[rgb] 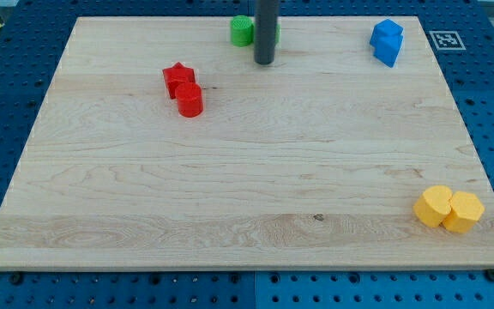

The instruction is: Move the red star to the center of the board

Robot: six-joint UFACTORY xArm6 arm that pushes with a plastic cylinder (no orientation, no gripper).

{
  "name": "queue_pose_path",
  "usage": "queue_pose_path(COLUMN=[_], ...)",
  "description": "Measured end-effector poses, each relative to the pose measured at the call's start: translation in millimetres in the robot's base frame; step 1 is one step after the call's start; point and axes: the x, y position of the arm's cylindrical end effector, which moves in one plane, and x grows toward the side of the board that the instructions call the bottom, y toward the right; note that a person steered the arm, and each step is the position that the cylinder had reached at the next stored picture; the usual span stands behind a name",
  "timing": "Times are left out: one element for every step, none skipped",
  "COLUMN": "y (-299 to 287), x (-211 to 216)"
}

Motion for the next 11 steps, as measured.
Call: queue_pose_path(y=[-29.6,-32.2,-46.8,-79.9,-135.0,-181.8,-185.3,-185.3,-183.8,-178.3,-149.2], x=[0.0,0.4,3.7,3.7,3.8,3.8,6.0,41.0,55.8,55.8,55.8])
